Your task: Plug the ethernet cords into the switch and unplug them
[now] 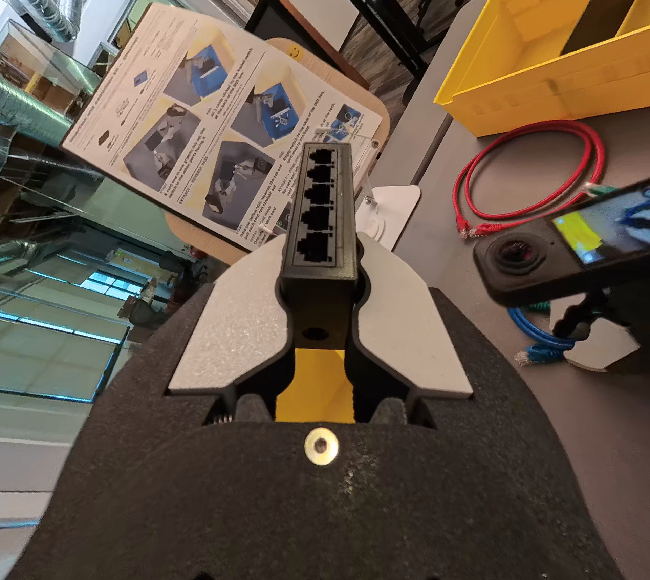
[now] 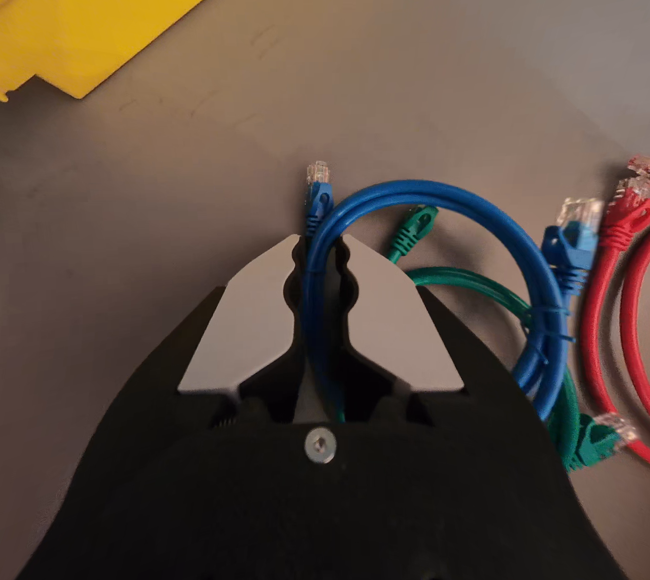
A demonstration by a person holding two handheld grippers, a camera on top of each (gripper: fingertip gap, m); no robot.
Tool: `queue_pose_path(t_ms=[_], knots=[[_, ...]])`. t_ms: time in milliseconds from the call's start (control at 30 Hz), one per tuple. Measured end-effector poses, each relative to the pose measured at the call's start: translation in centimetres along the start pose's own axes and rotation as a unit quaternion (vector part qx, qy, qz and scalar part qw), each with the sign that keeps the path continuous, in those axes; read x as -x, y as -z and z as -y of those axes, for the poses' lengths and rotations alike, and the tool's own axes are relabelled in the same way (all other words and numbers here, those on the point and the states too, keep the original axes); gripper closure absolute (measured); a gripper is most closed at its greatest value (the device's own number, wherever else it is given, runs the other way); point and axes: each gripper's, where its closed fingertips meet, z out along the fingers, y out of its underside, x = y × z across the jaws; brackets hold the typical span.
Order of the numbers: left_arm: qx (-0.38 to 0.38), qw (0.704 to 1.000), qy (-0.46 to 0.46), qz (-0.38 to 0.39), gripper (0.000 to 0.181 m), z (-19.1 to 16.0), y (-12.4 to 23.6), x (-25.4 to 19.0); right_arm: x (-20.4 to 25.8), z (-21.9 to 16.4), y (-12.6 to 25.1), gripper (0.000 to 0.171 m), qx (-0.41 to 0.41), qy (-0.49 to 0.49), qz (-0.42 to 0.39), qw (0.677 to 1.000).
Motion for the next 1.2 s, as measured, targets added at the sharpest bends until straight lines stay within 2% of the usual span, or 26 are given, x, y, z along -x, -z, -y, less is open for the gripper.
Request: queue_pose_path(t_ms=[200, 433, 567, 667, 800, 1000, 1200], knots=[[0.006, 1.0, 0.021, 0.017, 0.151, -1.2, 0.6, 1.7, 0.3, 0.4, 1.1, 0.155, -0.045, 0.056, 0.001, 0.997], [0.022, 1.0, 0.01, 0.009, 0.151, -1.8, -0.2, 1.1, -1.2, 3.1, 6.4, 0.155, -0.162, 0.075, -0.031, 0.984], [0.05, 0.999, -0.01, -0.003, 0.152, -3.0, -1.3, 0.1, -3.6, 3.2, 8.4, 0.155, -0.187, 0.064, -0.039, 0.98], [0.064, 0.998, -0.028, -0.01, 0.152, -3.6, -2.3, -0.6, -4.9, 4.1, 11.3, 0.155, -0.211, 0.077, -0.039, 0.974], [0.066, 0.996, -0.051, -0.018, 0.152, -3.9, -3.4, -1.7, -6.6, 5.4, 15.6, 0.155, -0.193, 0.115, -0.061, 0.973], [0.052, 0.991, -0.123, 0.001, 0.151, -3.1, -4.5, -2.9, -7.7, 7.6, 20.5, 0.155, -0.154, 0.139, -0.043, 0.977], [0.056, 0.981, -0.183, 0.042, 0.152, -2.7, -5.2, -3.3, -8.8, 7.4, 21.8, 0.155, -0.12, 0.123, -0.071, 0.983]])
